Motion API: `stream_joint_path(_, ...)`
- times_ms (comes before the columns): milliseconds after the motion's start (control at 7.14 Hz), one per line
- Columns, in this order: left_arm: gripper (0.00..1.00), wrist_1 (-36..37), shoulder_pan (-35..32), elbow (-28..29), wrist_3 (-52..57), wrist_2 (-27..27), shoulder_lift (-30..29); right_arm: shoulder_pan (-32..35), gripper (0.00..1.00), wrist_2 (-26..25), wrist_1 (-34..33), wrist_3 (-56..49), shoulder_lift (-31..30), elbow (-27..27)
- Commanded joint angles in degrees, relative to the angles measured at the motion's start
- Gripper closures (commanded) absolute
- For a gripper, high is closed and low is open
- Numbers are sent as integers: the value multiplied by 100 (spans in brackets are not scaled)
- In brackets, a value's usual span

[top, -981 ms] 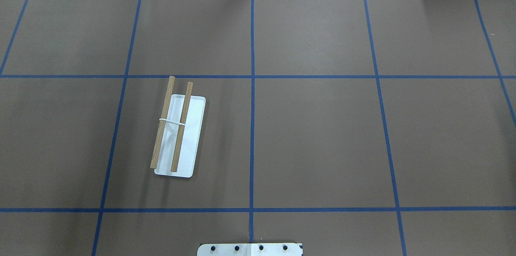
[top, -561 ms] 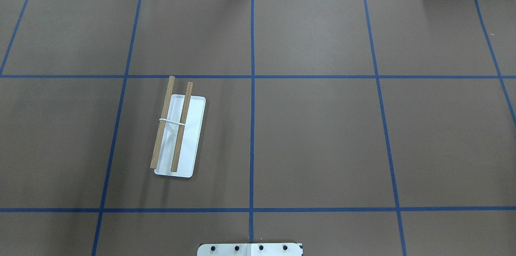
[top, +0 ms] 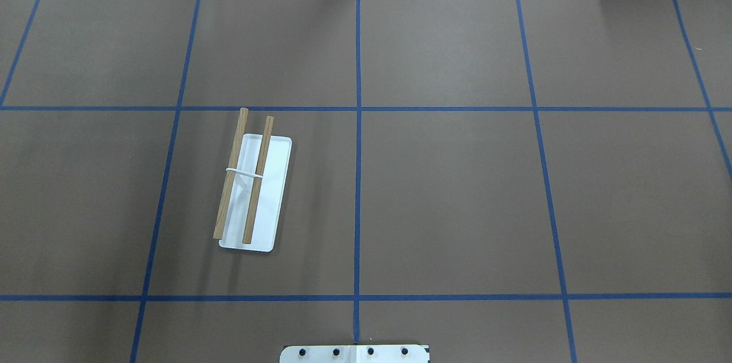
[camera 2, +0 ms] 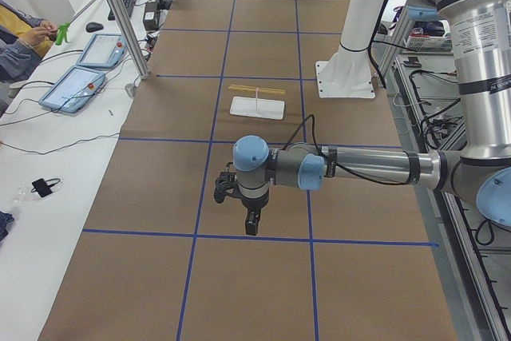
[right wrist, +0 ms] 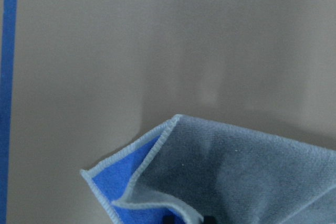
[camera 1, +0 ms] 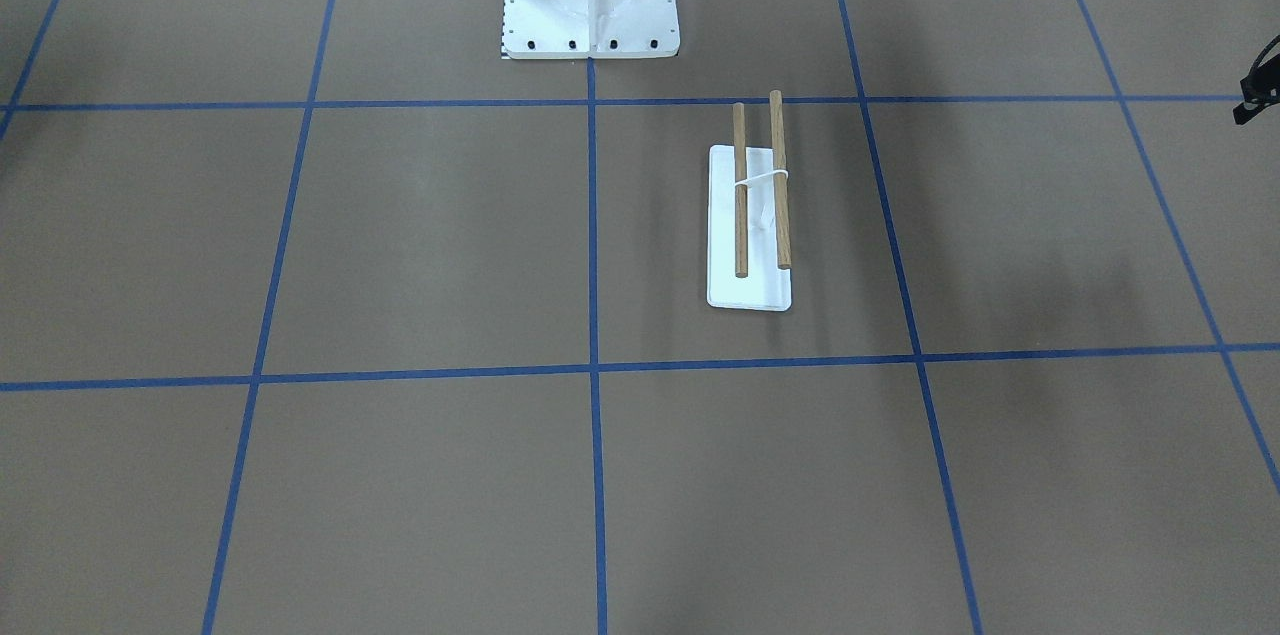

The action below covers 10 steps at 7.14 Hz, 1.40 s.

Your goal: Hang towel on rack

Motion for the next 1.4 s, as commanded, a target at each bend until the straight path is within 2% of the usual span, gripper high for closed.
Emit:
stream_joint_path(0, 2, 3, 3, 67, 1, -9, -146, 61, 100, 60, -67, 58, 54, 204)
stream_joint_path(140, 2, 3, 3, -11, -8, -17, -147, 61, 100, 60, -520, 119, 89, 658)
stream_joint_path(280, 2, -92, 12, -38, -8, -18, -182, 61, 100, 78, -1630, 407, 229, 1550)
stream_joint_path(420, 2, -372, 21, -12, -26, -44, -226, -8, 100, 139, -3016, 749, 526, 2507)
stream_joint_path(561, 2, -531, 21, 32, -191, -531, -235, -61, 100, 539, -4483, 1222, 1051, 3161)
stream_joint_path(701, 2, -890, 21, 41, -471, -762, -253, -297, 100, 961, -5559, 1906, 1613, 3655)
stream_joint_path(841, 2, -1328, 38, 50, -1048, -773, -288, -656, 100, 1296, -6161, 3174, 2193, 4051)
stream_joint_path(981, 2, -1602, 108, 41, -1942, -913, -549, -1121, 100, 1752, -6167, 4997, 2512, 4603)
stream_joint_path(1121, 2, -1588, 283, 50, -2542, -1236, -1013, -1499, 100, 2078, -5959, 6721, 2994, 4792)
stream_joint_path(1261, 3, -1605, 502, 41, -3479, -1318, -1496, -1903, 100, 2116, -5295, 8504, 3469, 4776)
